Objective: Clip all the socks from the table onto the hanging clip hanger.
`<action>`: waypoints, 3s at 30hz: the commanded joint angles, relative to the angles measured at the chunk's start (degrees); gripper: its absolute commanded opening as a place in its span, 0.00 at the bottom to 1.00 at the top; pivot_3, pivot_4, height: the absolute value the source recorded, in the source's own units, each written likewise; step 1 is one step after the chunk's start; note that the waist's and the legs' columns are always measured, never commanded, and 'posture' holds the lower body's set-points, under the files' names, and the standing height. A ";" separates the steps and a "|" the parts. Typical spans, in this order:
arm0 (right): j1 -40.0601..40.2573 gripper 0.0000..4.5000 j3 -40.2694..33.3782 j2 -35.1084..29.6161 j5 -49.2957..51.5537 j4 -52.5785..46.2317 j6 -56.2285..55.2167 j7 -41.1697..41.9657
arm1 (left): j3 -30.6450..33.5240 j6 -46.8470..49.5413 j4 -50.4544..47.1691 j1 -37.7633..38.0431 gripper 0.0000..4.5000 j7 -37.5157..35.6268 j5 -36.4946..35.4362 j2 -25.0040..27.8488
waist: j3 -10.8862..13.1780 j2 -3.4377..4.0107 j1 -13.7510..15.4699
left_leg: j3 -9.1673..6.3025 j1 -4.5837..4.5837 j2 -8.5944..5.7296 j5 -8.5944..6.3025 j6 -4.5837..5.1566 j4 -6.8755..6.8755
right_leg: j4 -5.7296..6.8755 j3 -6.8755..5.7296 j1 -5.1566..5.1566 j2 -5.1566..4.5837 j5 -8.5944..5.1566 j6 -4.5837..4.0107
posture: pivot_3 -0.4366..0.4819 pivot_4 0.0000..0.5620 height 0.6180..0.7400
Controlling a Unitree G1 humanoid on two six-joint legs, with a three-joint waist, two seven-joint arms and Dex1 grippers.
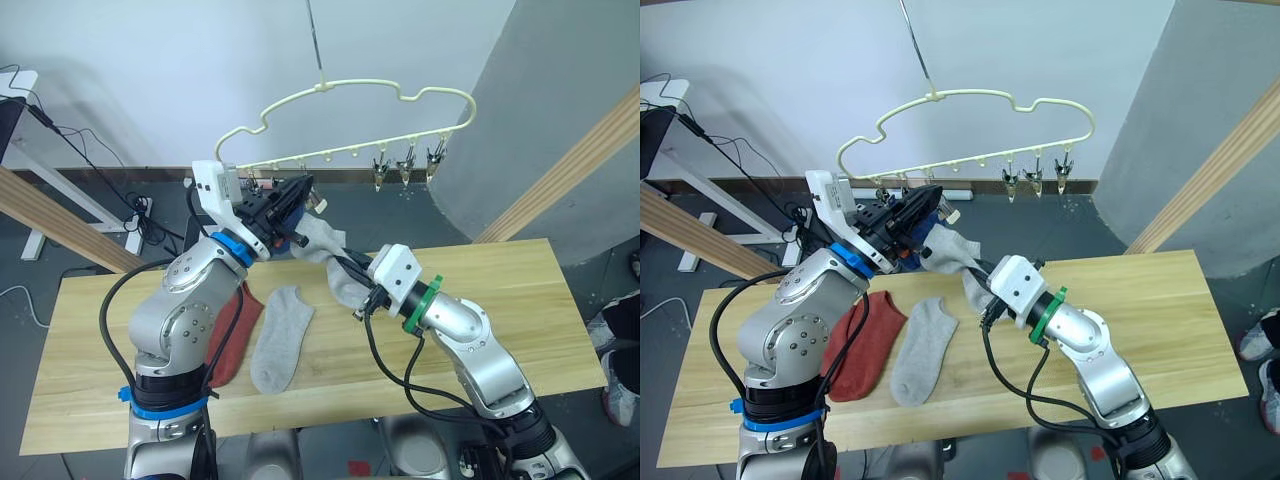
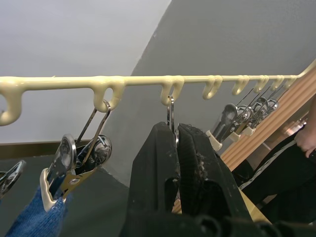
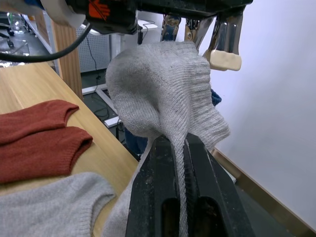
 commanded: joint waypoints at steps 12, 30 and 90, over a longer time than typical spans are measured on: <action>-3.48 0.00 -1.80 0.82 -0.53 3.82 -3.01 -1.39 | -0.08 -0.08 -2.98 0.37 0.00 -0.34 -1.64 0.12 | 0.00 0.00 -0.01 | 0.00 0.00 -0.01 0.00 0.00 0.01 | 0.02 -0.01 0.00 -0.02 0.01 -0.01 | 0.23 0.63 0.97; -5.75 0.00 -2.88 2.75 0.60 5.67 -3.73 -0.90 | 0.30 0.01 -2.65 1.12 0.00 -0.99 -2.94 0.56 | 0.00 0.00 -0.01 | -0.01 0.01 0.00 0.00 0.00 0.01 | 0.04 -0.01 0.00 -0.02 0.01 -0.02 | 0.24 0.62 0.97; -15.69 0.54 -10.76 -1.64 8.34 -12.93 34.71 -7.82 | 2.36 -11.91 -8.62 11.28 0.69 -27.33 -0.30 24.82 | 0.00 0.02 0.15 | 0.03 -0.04 0.01 0.00 0.00 -0.04 | 0.04 -0.01 -0.11 -0.06 0.02 -0.04 | 0.28 0.56 0.97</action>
